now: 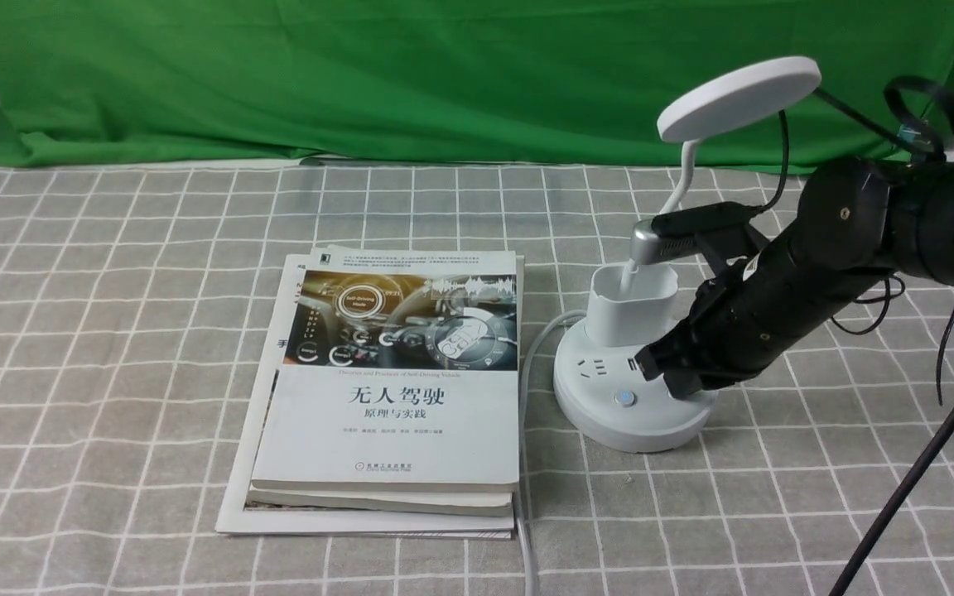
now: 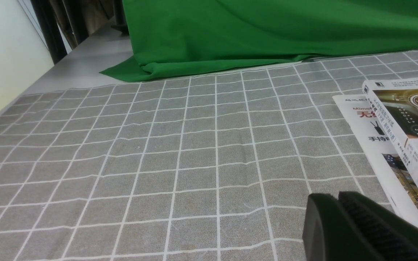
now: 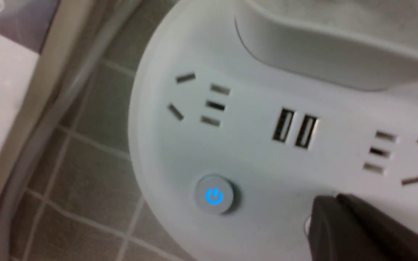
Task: Turn on the desk lamp on the grey coffee tablecloth with your hand.
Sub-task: 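Press the button on the base of the white desk lamp with the right gripper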
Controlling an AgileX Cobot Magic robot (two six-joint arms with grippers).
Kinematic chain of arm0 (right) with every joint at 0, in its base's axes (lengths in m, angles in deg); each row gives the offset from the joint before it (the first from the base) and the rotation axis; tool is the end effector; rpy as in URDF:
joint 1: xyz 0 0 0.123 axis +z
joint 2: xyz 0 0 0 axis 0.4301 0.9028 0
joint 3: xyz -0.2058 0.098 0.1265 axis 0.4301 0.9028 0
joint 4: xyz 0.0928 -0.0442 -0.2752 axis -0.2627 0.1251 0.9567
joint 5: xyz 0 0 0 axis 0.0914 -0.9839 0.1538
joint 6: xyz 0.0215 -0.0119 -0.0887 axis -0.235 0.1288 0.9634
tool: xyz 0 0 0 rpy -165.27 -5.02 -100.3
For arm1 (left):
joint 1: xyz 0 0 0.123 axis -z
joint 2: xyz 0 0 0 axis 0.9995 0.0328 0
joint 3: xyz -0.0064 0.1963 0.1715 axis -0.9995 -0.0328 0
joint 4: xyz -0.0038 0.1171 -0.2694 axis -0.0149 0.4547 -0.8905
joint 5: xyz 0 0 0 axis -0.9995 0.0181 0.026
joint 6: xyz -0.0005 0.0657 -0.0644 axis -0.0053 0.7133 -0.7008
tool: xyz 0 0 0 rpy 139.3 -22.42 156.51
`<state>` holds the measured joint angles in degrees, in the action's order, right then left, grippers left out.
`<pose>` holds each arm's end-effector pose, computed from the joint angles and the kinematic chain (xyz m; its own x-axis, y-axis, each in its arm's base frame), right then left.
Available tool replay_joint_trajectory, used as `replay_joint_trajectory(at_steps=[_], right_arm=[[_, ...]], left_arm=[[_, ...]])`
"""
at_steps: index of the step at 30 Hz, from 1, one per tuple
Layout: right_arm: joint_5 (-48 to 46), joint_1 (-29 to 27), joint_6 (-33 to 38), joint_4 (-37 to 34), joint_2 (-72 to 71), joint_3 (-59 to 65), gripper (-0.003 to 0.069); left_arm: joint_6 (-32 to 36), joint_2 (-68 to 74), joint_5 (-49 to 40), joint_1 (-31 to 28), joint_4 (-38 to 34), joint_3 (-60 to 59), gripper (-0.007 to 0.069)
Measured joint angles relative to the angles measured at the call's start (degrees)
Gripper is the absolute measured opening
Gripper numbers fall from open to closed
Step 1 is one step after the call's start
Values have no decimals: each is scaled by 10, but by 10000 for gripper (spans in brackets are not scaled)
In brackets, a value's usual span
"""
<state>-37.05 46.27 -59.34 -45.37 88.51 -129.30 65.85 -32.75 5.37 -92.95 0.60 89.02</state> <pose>0.3774 0.1576 0.1272 -0.8488 -0.3984 -0.3475 -0.4595 0.8810 0.1122 0.1232 0.0119 0.1897 -0.1597 0.1583 -0.9744 -0.0730 0.9825 0.1716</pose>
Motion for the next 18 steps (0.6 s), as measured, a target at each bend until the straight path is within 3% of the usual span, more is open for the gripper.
replay_joint_trajectory(at_steps=[8, 18], right_arm=[[11, 9, 0, -2, -11, 1, 33], [-29, 28, -7, -4, -140, 68, 33]], left_arm=[[1, 0, 0, 0, 0, 0, 19], [1, 0, 0, 0, 0, 0, 19]])
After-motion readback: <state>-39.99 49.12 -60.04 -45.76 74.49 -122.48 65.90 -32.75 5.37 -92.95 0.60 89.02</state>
